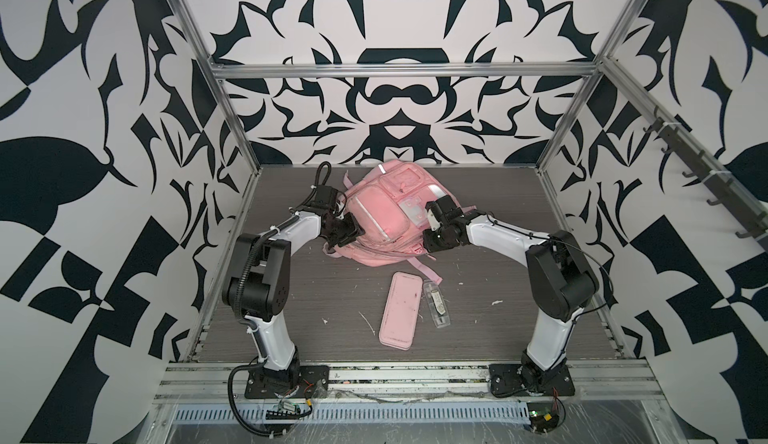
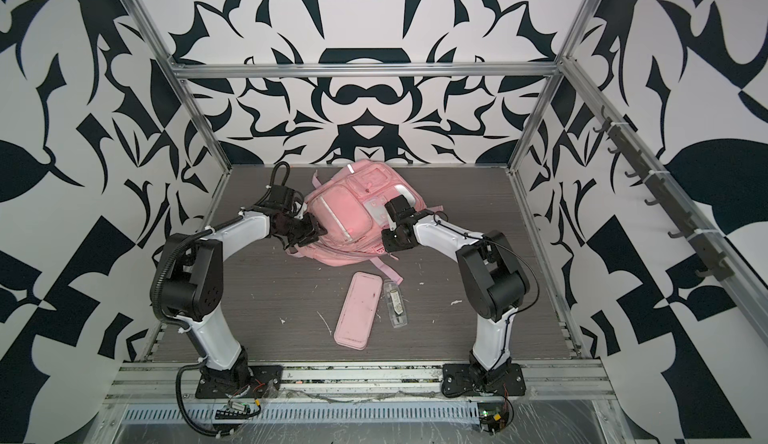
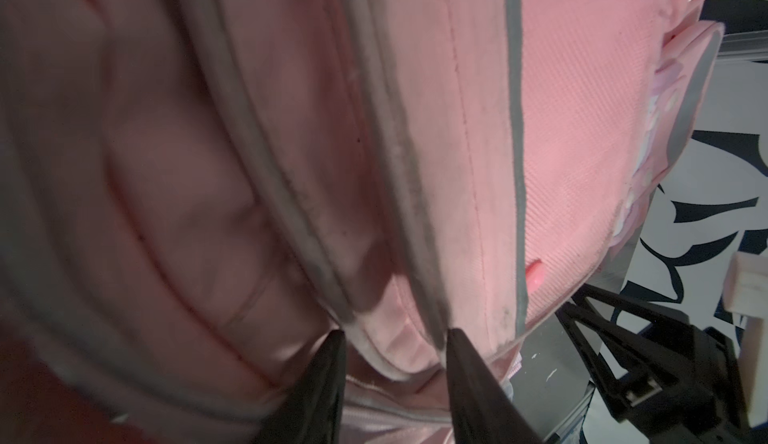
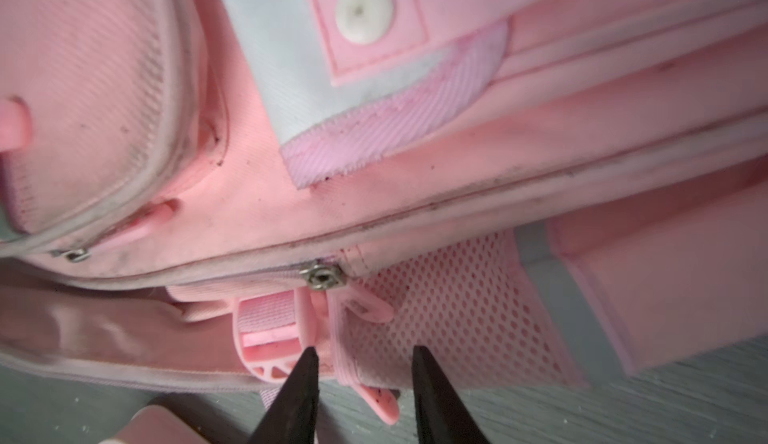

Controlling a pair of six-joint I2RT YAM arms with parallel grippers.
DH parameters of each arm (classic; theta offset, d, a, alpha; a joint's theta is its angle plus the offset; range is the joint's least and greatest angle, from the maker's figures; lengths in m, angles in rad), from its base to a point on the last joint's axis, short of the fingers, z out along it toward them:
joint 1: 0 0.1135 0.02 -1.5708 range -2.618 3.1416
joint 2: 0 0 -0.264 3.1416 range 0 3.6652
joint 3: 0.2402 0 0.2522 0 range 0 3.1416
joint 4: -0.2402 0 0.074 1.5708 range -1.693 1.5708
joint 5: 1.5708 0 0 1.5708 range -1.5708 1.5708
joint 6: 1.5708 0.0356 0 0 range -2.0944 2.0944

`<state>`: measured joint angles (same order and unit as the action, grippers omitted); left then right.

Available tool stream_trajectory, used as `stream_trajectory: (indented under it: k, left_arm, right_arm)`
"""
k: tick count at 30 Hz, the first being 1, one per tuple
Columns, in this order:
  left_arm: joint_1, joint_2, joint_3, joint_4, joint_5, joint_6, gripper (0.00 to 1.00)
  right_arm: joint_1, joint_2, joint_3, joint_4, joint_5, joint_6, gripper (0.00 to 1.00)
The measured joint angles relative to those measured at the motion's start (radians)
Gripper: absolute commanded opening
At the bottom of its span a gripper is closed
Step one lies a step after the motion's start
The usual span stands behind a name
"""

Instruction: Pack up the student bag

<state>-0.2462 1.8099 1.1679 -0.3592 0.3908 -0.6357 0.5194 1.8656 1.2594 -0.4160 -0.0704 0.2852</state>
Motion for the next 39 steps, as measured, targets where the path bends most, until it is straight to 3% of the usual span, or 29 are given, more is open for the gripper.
stream_trajectory:
  k: [10,20,31,39]
  left_arm:
    - [0.001,0.000,-0.032,0.041,0.014,0.000,0.42]
    - [0.001,0.000,-0.032,0.042,0.015,0.000,0.42]
    - [0.001,0.000,-0.032,0.041,0.018,0.000,0.43]
    - [0.001,0.000,-0.032,0.042,0.018,-0.001,0.42]
  right_arm:
    - [-0.006,0.079,0.072,0.010,0.015,-0.002,0.41]
    - [-0.007,0.084,0.071,0.010,0.004,-0.005,0.23]
    - [-0.006,0.009,0.013,0.029,-0.010,0.000,0.11]
    - [-0.006,0.001,0.007,0.029,-0.011,0.000,0.10]
